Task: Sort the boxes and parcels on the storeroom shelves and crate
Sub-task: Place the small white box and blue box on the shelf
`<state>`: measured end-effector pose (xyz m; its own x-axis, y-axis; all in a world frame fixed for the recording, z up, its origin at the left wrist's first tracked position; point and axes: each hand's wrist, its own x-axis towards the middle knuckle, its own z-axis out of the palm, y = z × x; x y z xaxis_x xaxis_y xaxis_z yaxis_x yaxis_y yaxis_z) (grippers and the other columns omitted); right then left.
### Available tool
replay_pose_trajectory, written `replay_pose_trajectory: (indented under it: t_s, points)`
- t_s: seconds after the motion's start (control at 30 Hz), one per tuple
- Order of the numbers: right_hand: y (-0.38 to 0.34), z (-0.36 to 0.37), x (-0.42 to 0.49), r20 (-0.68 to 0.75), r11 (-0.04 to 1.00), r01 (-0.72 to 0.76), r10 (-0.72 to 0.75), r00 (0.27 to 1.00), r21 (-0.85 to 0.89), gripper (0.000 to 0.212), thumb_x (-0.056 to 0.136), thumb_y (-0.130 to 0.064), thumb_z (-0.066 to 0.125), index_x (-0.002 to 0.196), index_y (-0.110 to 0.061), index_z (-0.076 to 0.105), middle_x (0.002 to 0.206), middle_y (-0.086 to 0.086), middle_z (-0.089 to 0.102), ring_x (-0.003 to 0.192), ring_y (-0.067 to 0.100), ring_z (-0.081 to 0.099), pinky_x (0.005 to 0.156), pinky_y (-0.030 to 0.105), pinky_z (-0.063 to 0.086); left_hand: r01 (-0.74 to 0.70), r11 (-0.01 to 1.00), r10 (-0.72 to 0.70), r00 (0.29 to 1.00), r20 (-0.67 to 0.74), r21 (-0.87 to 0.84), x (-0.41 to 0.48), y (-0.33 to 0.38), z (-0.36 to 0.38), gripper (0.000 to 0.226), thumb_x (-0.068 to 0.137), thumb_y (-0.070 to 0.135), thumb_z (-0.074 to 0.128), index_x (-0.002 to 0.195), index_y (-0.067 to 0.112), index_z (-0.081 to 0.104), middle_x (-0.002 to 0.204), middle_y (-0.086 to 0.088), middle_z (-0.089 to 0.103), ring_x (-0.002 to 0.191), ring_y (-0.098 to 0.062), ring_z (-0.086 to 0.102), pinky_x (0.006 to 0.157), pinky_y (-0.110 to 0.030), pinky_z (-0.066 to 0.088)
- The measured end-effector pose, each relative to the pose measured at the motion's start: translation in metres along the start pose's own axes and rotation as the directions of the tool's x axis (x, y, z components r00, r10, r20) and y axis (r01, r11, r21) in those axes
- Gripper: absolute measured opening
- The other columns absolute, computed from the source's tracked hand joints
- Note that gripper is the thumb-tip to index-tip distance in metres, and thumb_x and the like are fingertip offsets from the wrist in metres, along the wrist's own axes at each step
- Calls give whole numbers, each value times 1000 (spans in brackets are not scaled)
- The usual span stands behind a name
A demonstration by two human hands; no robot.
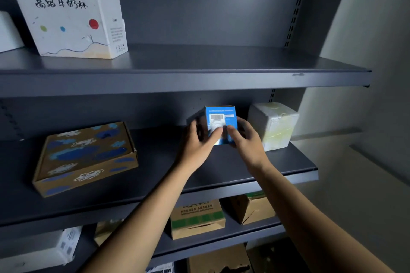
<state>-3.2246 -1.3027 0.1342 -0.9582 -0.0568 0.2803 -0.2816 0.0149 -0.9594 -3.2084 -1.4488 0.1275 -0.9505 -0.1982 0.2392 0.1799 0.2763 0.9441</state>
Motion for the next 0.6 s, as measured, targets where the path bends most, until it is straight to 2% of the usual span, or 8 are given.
replay_pose_trajectory:
  t_s: [0.07, 0.13, 0.2, 0.27, 0.37, 0.5, 0.57, 0.6]
  points:
    - [-4, -1, 0, 33, 1000, 23, -23, 999, -6, 26, 98, -12, 52, 123, -20, 59, 119, 0, 67, 106, 10, 63, 92, 30, 52, -30, 1000, 30, 999, -15, 9, 1, 2, -2, 45, 74, 40, 78, 111, 26, 56, 110, 5, 65, 104, -8, 62, 87, -25, 51]
    - [-7, 0, -1, 55, 999, 39, -38, 998, -18, 29, 99, -6, 47, 123, -17, 60, 120, 2, 66, 107, 9, 62, 87, 22, 50, -63, 994, 68, 997, -47, 90, 1, 2, -1, 54, 64, 51, 74, 108, 27, 58, 108, 1, 61, 109, -7, 51, 84, -8, 42]
    - [-7, 0, -1, 67, 999, 47, -46, 997, -20, 30, 99, -8, 46, 124, -18, 60, 123, 3, 65, 112, 12, 62, 91, 26, 50, -67, 983, 81, 994, -78, 172, -1, 3, 2, 69, 54, 63, 65, 110, 23, 60, 108, -3, 56, 108, -3, 36, 78, 4, 32]
    - [-5, -1, -2, 50, 997, 69, -68, 996, -17, 31, 97, -12, 47, 123, -19, 61, 126, 4, 64, 115, 13, 60, 96, 30, 49, -6, 996, 12, 998, -57, 92, -2, 4, 2, 68, 57, 57, 72, 112, 19, 61, 107, -1, 61, 106, -2, 45, 81, -1, 39]
    - [-3, -1, -5, 32, 993, 110, -109, 993, -30, 28, 97, -4, 46, 115, -15, 64, 125, 7, 63, 110, 9, 59, 94, 21, 45, 81, 992, -80, 997, 11, -98, -2, 6, 2, 59, 72, 27, 84, 121, 10, 55, 110, -1, 69, 103, -11, 66, 79, -12, 52]
    - [-7, 3, -15, 149, 986, 158, -148, 978, -56, 34, 93, 3, 42, 105, -18, 67, 127, 2, 62, 116, -3, 54, 99, 14, 40, 172, 963, -195, 976, -94, -206, -1, 11, 3, 70, 69, 31, 86, 120, 14, 42, 106, 4, 66, 94, -4, 64, 75, -8, 51]
    - [-6, 3, -15, 205, 977, 191, -168, 964, -99, 44, 91, 13, 38, 106, -18, 65, 130, 4, 61, 117, -6, 54, 104, 14, 38, 205, 951, -249, 952, -177, -233, -1, 11, 4, 92, 49, 47, 90, 120, 22, 37, 116, 1, 60, 103, -7, 62, 88, -20, 54]
    - [-6, 3, -14, 224, 970, 204, -171, 960, -131, 49, 90, 14, 37, 108, -21, 65, 129, 6, 63, 119, 5, 57, 108, 22, 40, 219, 946, -269, 942, -199, -239, -1, 10, 3, 100, 39, 53, 88, 121, 24, 39, 122, -2, 59, 107, -11, 61, 92, -30, 54]
